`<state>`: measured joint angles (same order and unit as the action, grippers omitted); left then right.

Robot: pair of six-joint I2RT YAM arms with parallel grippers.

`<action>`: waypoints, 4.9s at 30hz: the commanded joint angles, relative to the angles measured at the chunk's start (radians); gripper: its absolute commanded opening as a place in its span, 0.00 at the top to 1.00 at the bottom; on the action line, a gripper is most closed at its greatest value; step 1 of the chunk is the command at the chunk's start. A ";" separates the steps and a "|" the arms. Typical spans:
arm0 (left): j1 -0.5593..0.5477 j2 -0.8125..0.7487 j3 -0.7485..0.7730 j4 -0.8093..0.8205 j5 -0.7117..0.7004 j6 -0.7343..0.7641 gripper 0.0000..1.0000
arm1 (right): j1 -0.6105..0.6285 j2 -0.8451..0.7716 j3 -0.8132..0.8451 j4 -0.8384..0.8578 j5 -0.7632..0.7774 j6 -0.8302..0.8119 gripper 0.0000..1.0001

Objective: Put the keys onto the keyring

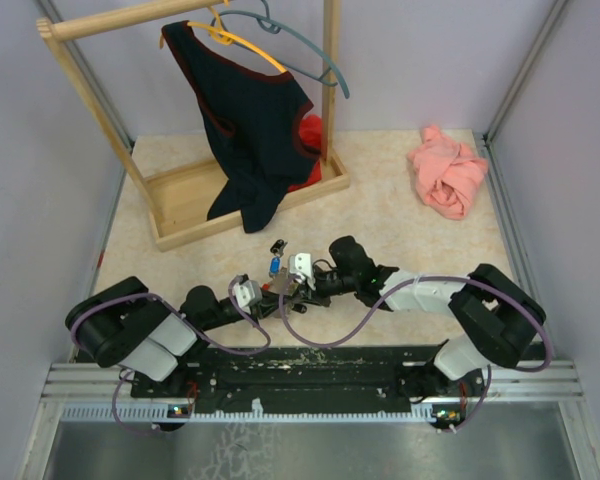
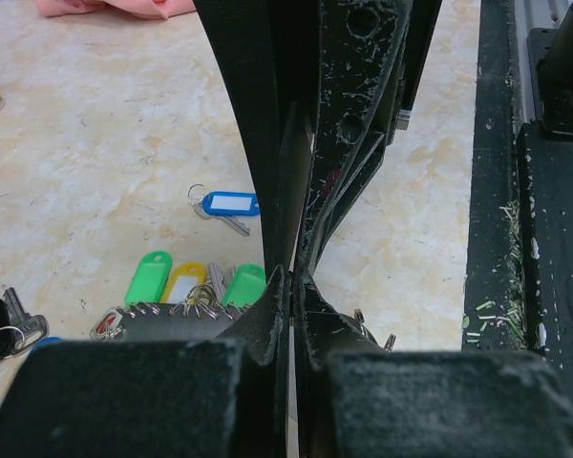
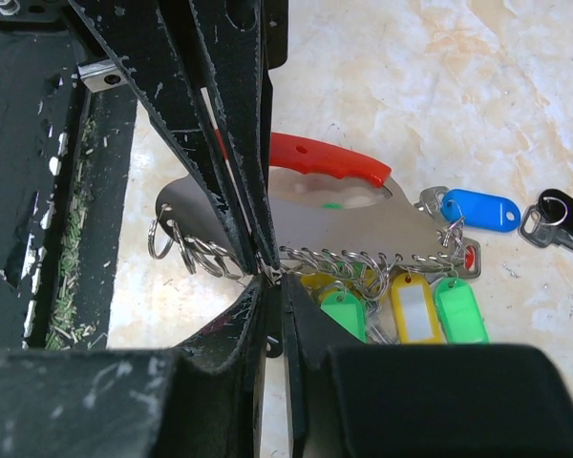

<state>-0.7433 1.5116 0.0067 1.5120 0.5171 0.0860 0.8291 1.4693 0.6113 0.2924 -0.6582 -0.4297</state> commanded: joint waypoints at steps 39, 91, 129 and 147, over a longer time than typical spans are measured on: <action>0.004 -0.121 0.062 -0.210 0.010 0.041 0.69 | 0.037 -0.058 0.196 -0.331 0.176 -0.081 1.00; 0.002 -0.055 0.142 -0.303 -0.008 0.040 0.89 | 0.071 -0.127 0.245 -0.351 0.246 -0.047 1.00; 0.005 -0.068 0.081 -0.198 -0.092 0.013 0.99 | -0.126 -0.070 0.144 -0.354 0.621 0.592 0.72; 0.005 -0.068 0.083 -0.200 -0.085 0.014 0.99 | -0.278 0.169 0.358 -0.517 0.421 0.767 0.74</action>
<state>-0.7433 1.4456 0.0963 1.2572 0.4301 0.1078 0.5632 1.6093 0.9089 -0.1917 -0.1734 0.3084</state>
